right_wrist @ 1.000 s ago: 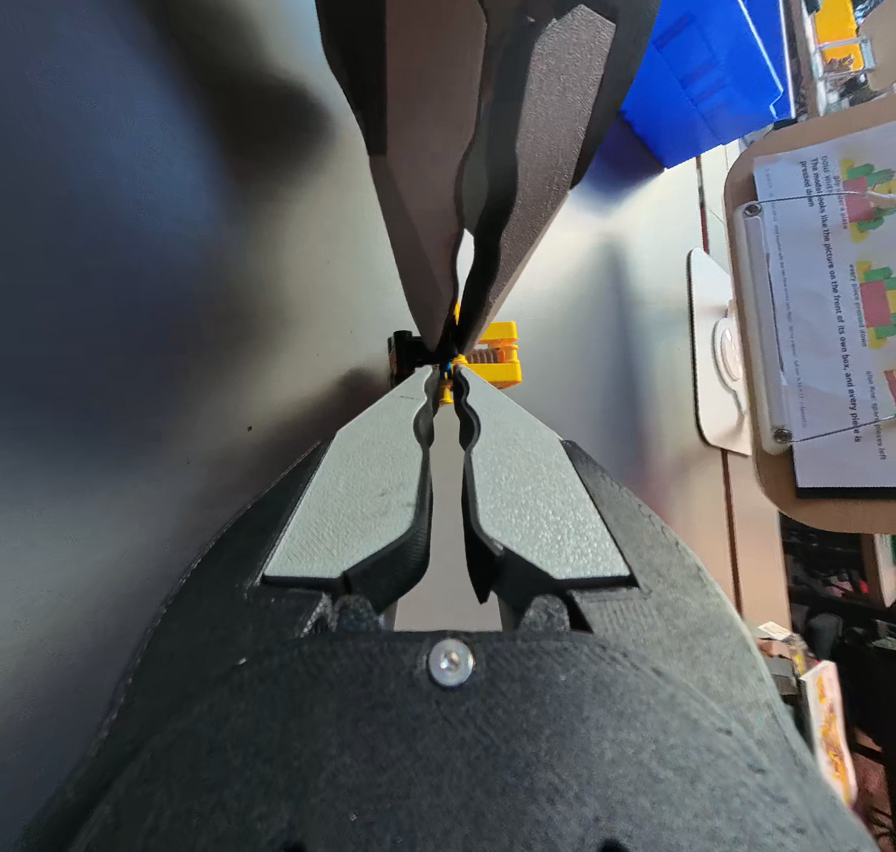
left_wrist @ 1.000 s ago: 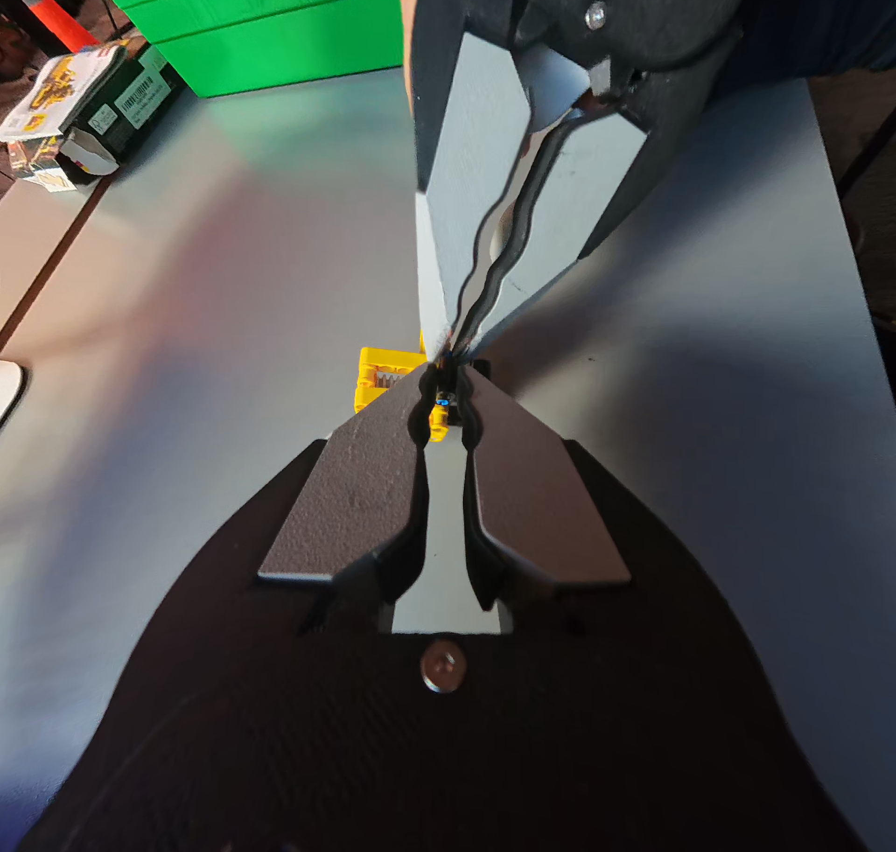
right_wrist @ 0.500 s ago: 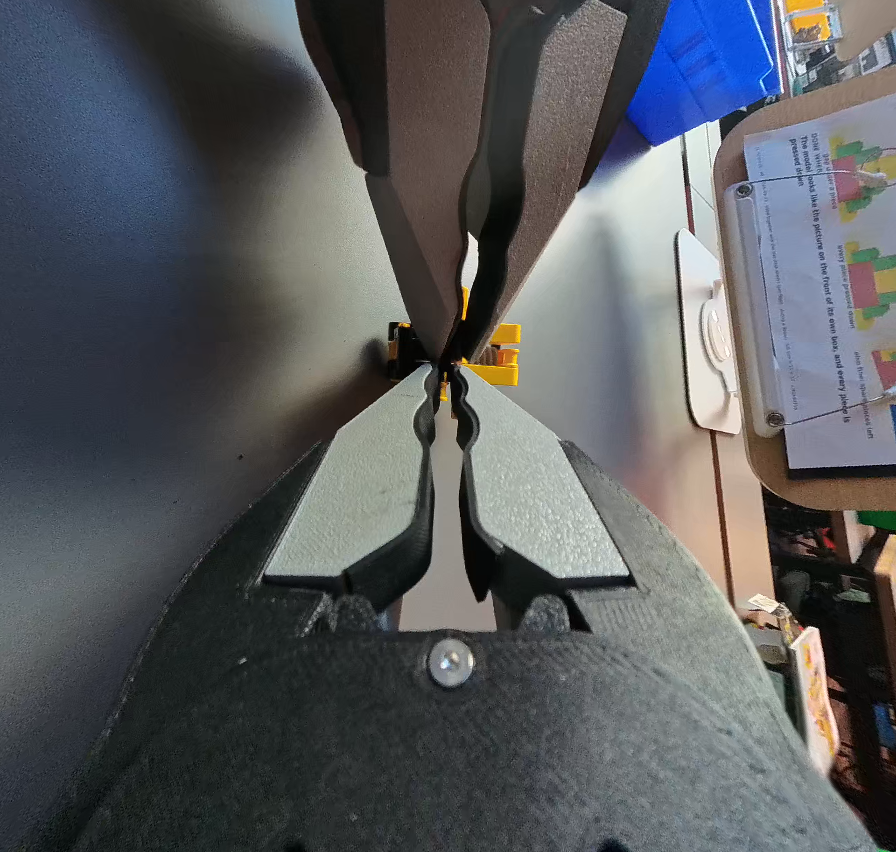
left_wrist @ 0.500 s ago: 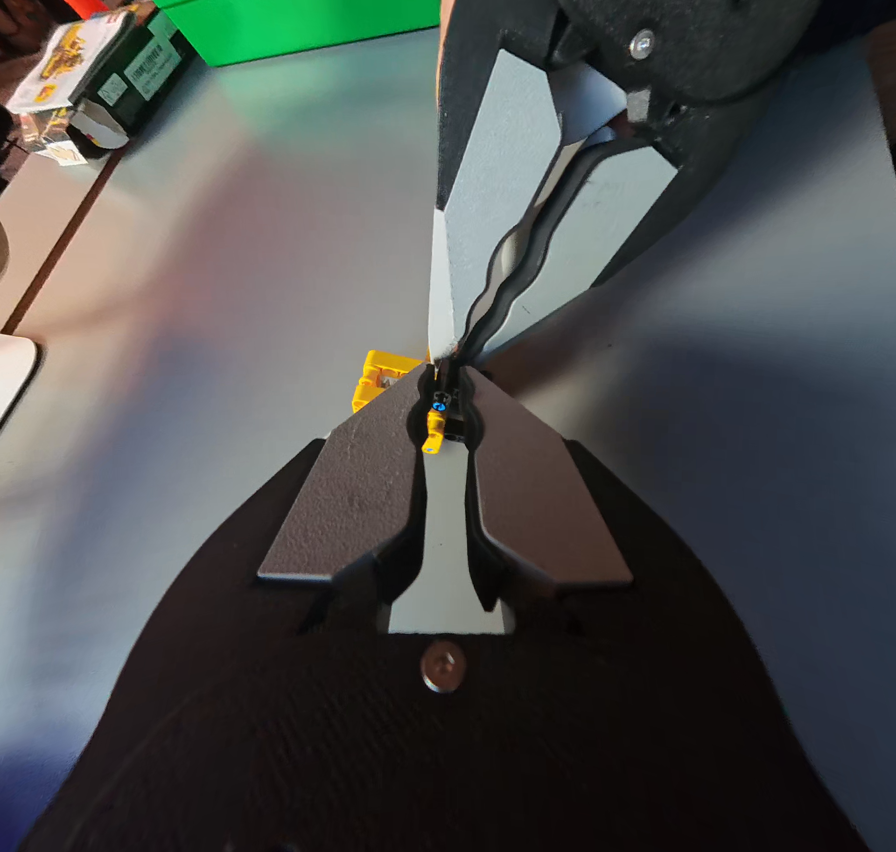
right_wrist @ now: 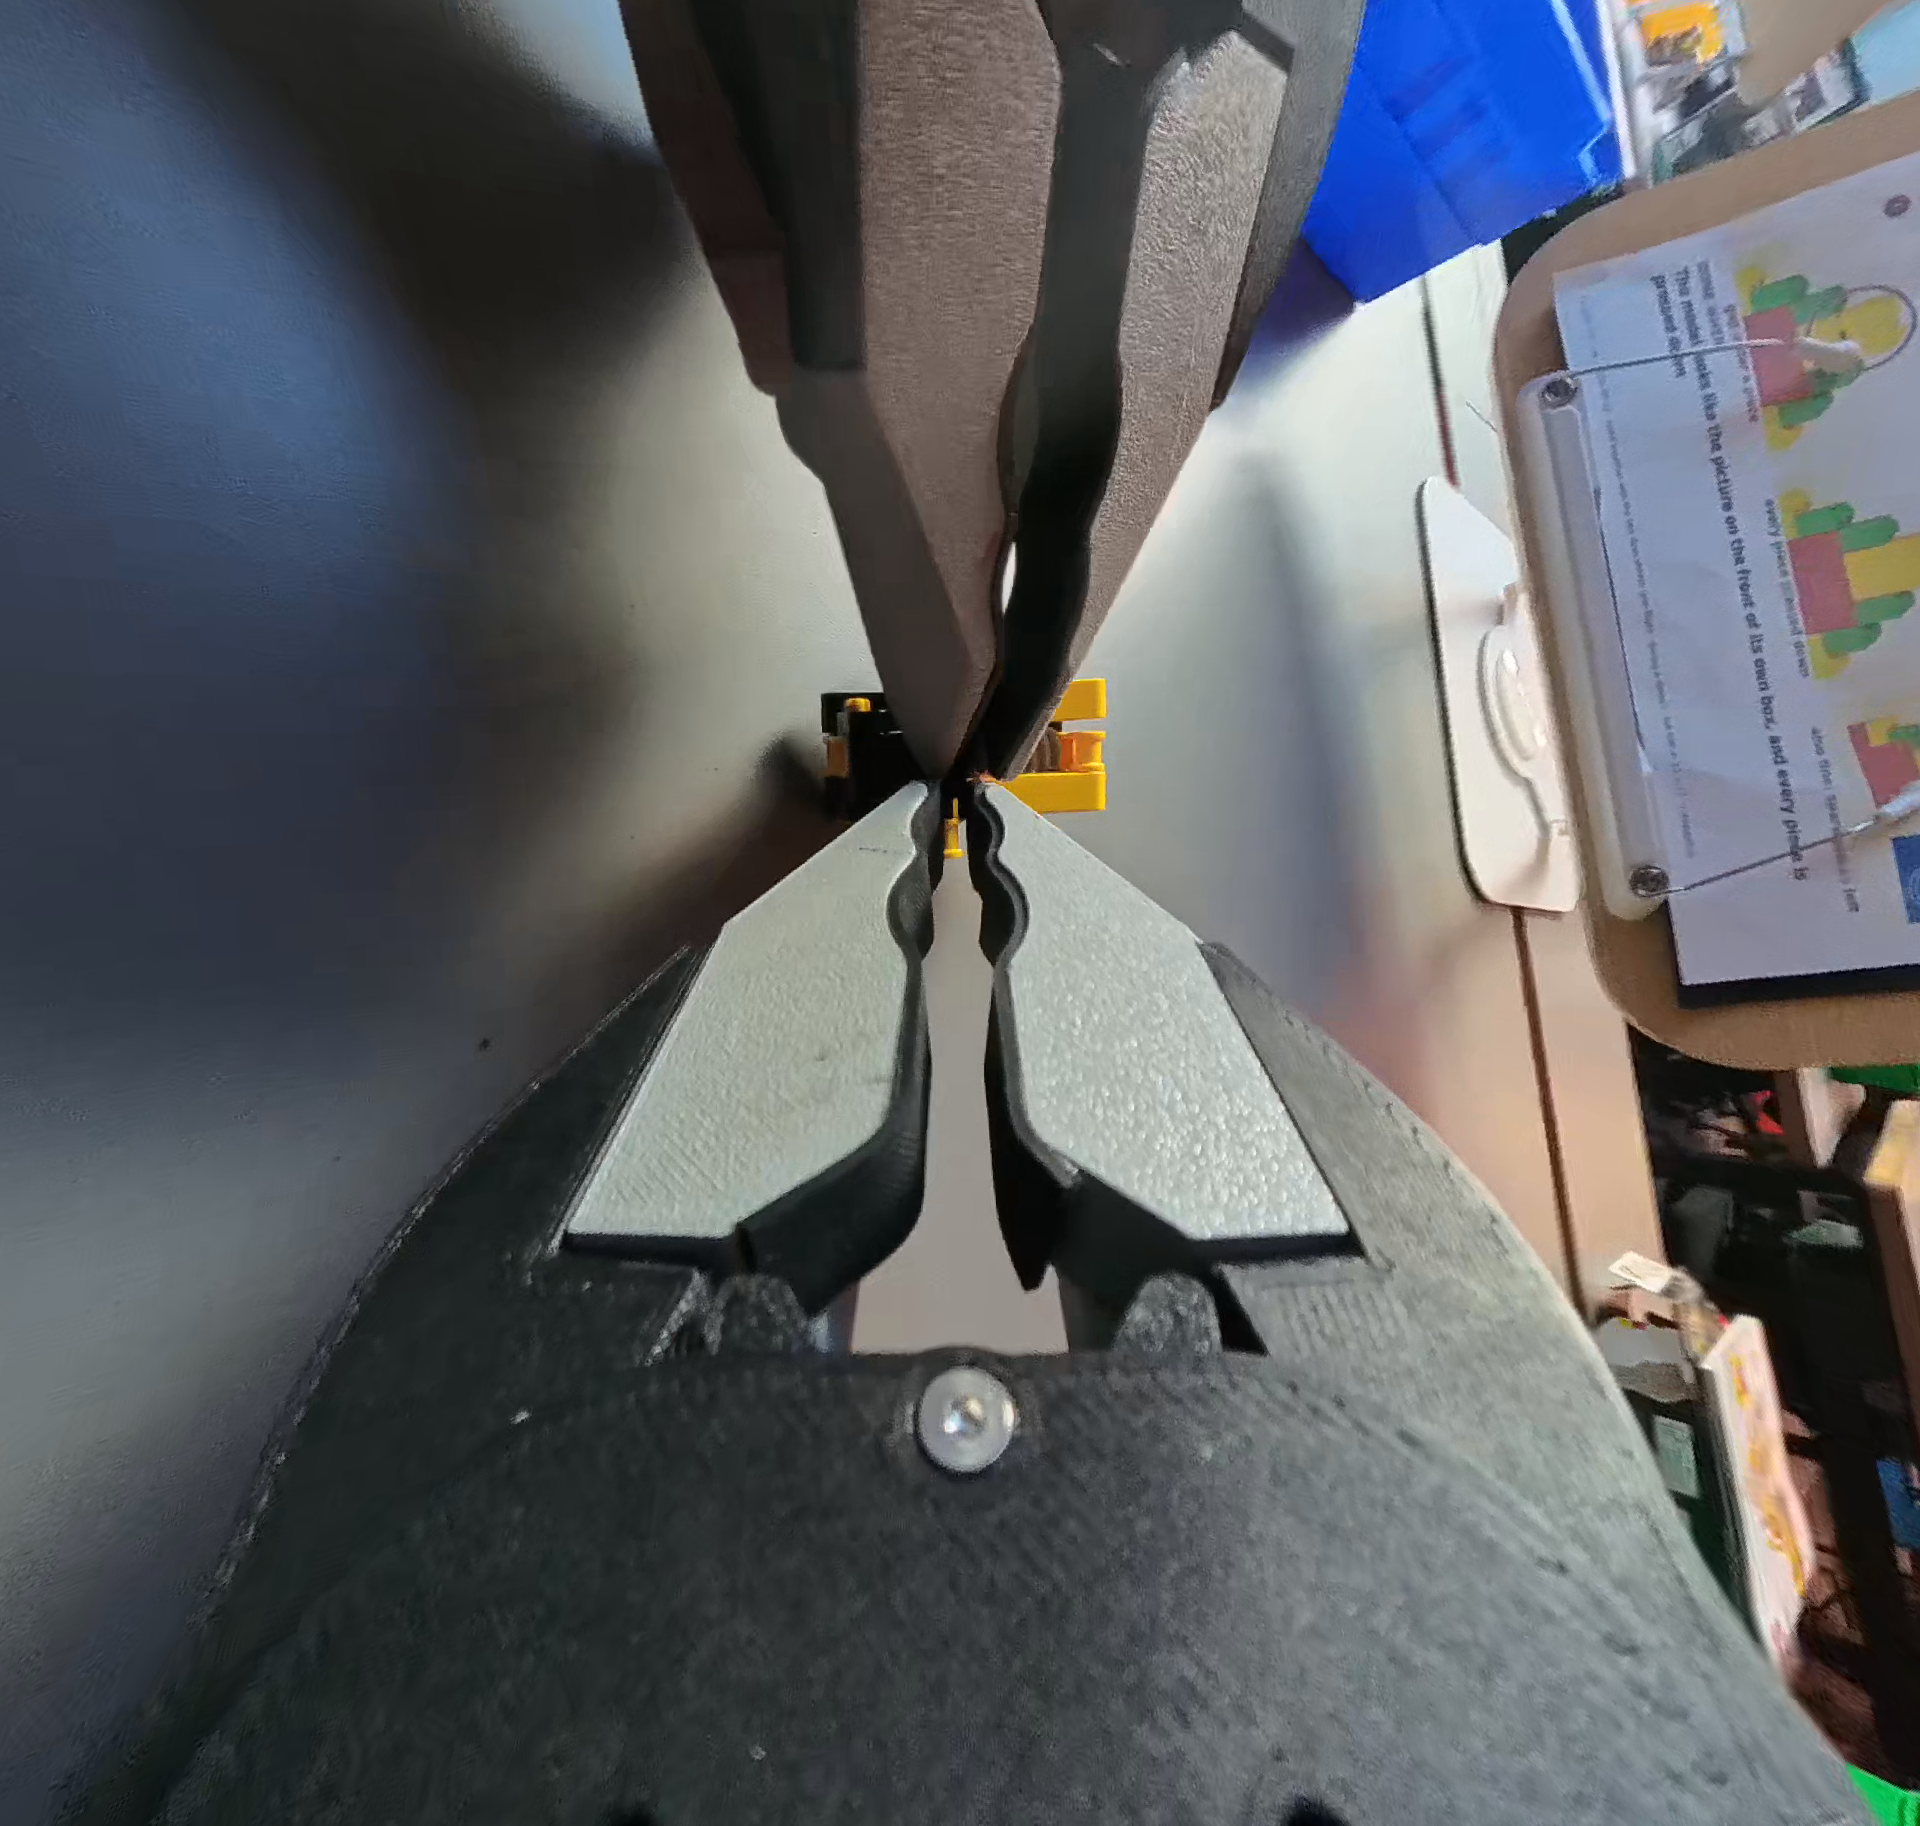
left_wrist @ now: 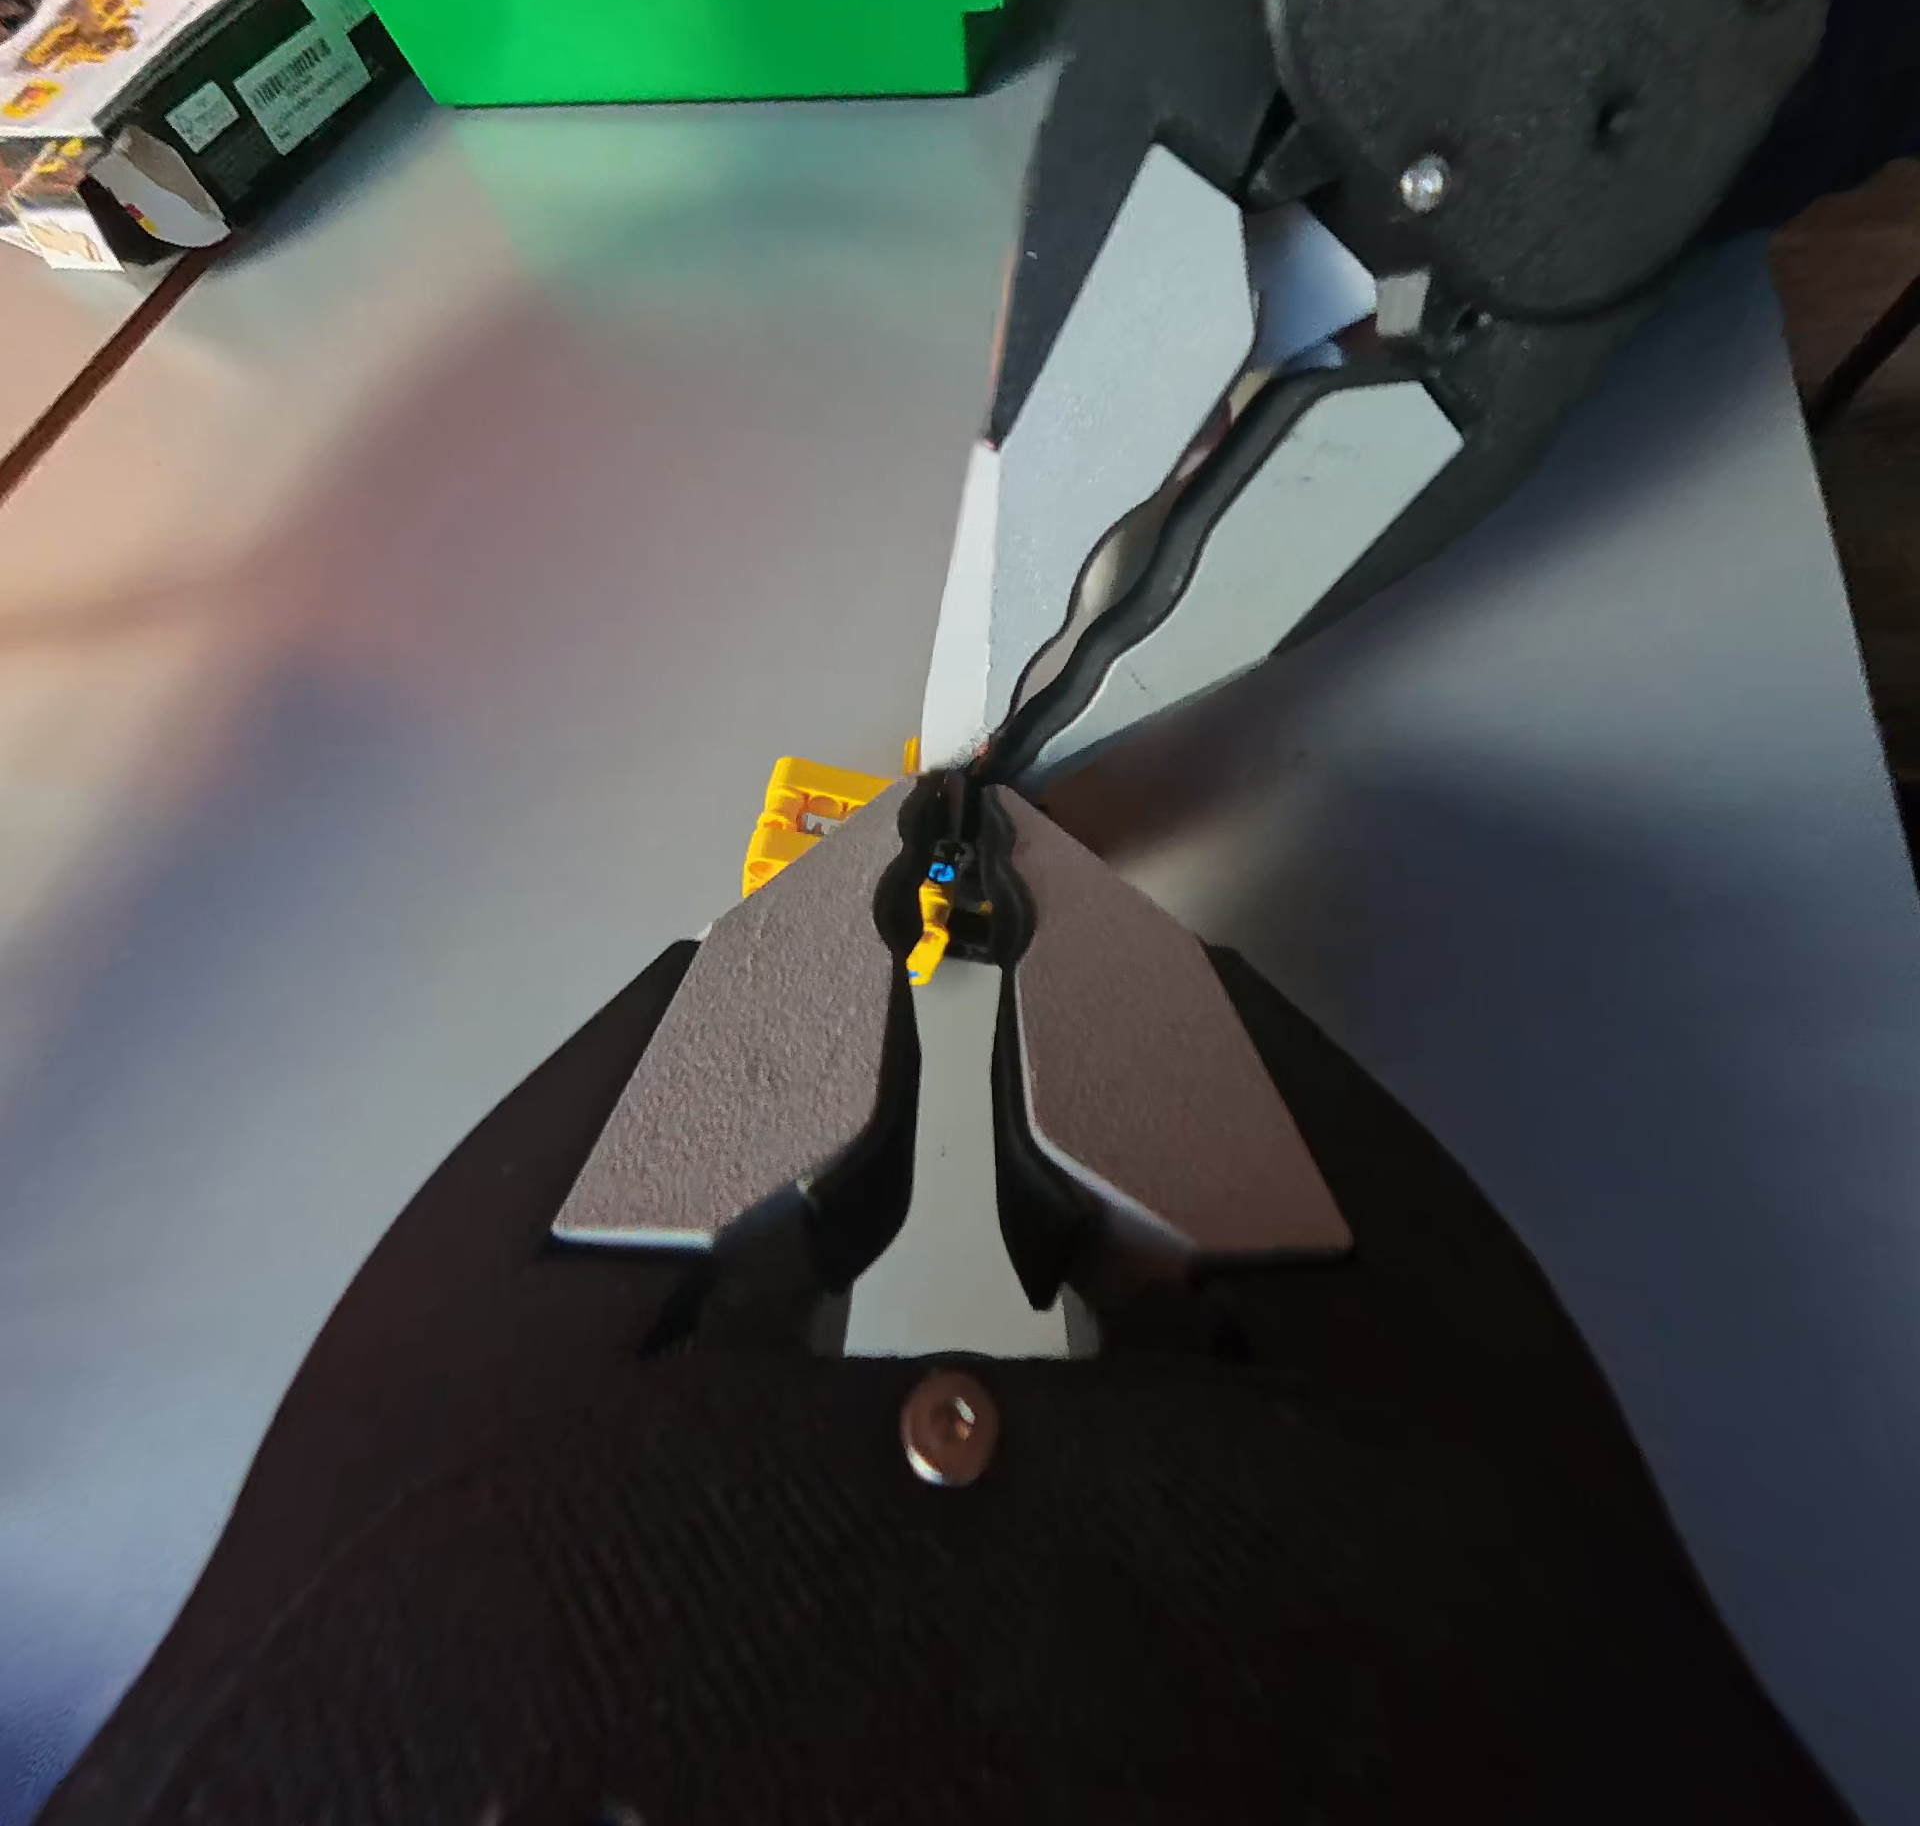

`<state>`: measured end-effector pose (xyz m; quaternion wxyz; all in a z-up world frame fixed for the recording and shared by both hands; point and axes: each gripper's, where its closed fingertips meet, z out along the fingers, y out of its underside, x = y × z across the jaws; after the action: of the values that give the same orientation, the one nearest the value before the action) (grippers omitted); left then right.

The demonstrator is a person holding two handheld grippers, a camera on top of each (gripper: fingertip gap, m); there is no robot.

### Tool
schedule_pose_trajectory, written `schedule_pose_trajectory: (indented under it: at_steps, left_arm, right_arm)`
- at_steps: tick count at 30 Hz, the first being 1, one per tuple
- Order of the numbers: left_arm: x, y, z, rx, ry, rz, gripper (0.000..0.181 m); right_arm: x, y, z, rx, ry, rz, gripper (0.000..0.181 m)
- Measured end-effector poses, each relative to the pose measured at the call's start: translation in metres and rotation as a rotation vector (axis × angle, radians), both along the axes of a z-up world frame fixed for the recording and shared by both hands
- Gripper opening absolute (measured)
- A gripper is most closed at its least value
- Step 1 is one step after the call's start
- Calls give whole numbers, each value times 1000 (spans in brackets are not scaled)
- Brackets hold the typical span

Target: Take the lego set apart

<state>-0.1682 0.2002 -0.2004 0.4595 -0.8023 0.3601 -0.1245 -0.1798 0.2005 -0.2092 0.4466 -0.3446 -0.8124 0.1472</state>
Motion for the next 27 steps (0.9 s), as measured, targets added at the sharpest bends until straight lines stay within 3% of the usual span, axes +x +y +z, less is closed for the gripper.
schedule_pose_trajectory:
  at_steps: [1, 6, 12, 27]
  left_arm:
    - [0, 1, 0, -18, -35, 2, 6]
    - [1, 0, 0, -43, -70, -22, 6]
    - [0, -4, -1, -17, -27, -46, 6]
    - [12, -9, 6, 30, -25, -79, 6]
  right_arm:
    - [0, 1, 0, 14, 14, 8, 2]
    - [1, -3, -1, -116, -5, 26, 2]
    - [3, -4, 0, 0, -2, 42, 1]
    - [18, -6, 12, 8, 36, 98, 2]
